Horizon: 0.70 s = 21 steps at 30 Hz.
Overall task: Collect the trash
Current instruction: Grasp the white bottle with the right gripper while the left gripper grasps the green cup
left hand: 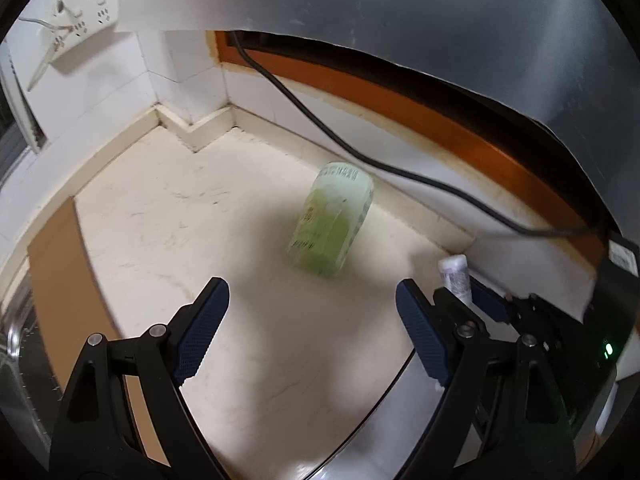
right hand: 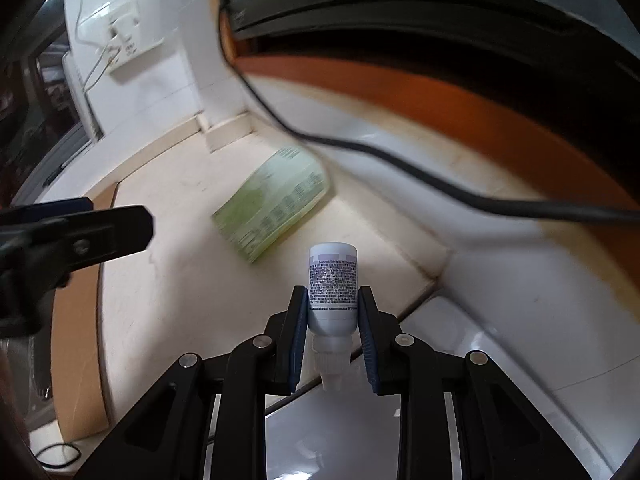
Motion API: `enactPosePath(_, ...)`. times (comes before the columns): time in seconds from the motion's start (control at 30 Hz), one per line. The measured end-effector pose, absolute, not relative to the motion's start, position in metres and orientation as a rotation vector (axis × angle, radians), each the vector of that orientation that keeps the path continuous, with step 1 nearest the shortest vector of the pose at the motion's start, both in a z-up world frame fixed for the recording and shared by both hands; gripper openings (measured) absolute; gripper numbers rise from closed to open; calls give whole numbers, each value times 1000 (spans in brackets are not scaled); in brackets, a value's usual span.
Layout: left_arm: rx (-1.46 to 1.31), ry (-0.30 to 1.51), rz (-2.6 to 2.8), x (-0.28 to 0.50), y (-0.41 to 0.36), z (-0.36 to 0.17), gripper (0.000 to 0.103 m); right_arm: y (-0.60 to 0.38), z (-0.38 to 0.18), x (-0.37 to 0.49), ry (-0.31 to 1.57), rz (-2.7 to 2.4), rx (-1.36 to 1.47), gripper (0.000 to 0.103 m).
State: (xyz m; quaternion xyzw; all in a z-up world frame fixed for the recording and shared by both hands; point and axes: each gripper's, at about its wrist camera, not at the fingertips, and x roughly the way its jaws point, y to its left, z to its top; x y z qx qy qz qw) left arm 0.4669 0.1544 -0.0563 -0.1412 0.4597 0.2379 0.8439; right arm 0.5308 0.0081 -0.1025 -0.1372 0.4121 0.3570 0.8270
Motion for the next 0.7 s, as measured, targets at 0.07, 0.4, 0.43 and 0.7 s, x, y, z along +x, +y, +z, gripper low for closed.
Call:
enactPosePath(0.07,-310,964,493,477,158,-63,83,5,-101,537,870,742,-278,24)
enactPosePath(0.4,-274,991,496,533,170,-113,83,-7,-111,558,874,686,-186,24)
enactPosePath(0.43,-278,996,496,539,171,-119,83,-7,-113,559,876,684,-185,24)
enactPosePath(0.7,-284,1023,502,568,177,-148,83,-15,-131,572,907,666,-158,24)
